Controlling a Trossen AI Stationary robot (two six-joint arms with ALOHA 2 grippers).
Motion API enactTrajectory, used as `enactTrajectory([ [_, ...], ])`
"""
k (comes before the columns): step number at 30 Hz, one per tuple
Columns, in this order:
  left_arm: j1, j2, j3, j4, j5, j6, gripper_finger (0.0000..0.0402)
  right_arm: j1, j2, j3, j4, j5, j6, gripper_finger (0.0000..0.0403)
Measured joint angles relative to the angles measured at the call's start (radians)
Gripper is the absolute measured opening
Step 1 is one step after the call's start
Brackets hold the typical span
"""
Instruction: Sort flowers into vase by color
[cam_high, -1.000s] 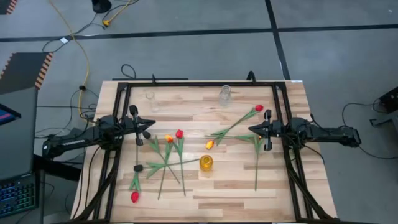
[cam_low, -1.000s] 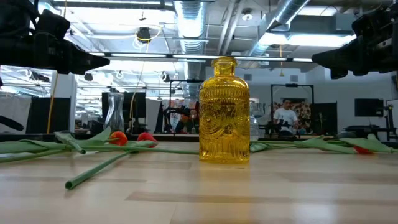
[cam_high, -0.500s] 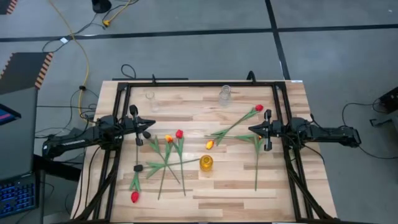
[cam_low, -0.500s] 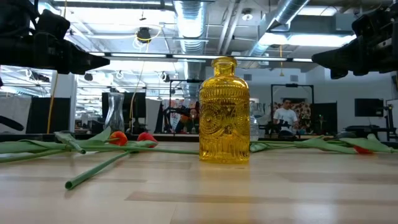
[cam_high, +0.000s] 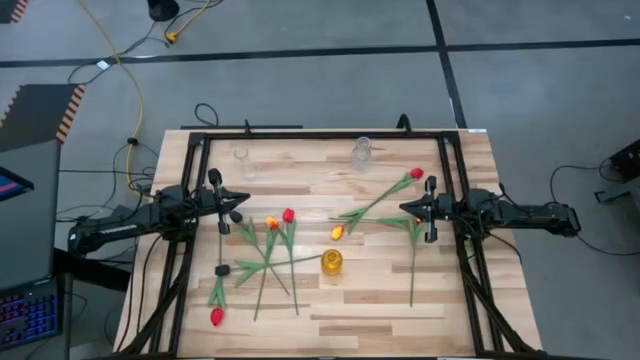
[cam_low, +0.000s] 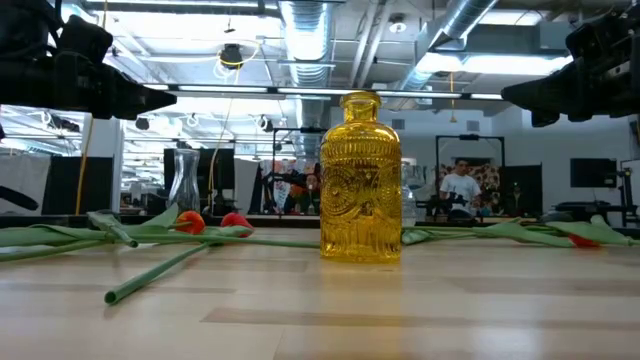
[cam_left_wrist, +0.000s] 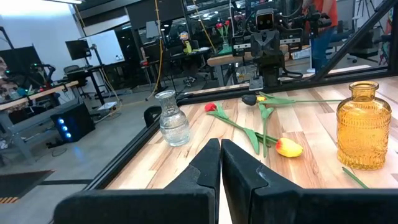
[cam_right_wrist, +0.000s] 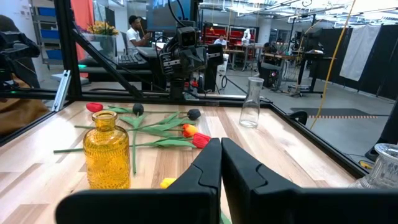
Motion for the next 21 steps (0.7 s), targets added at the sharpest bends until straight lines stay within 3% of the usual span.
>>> enactTrajectory([
  [13, 0.000, 0.000, 0.000, 0.000, 0.000, 0.000, 0.0002, 0.000, 0.000, 0.000, 0.020, 0.001, 0.013, 0.0044],
  [21, 0.000, 0.000, 0.000, 0.000, 0.000, 0.000, 0.0002, 0.000, 0.001, 0.016, 0.056, 0.001, 0.130, 0.0119],
])
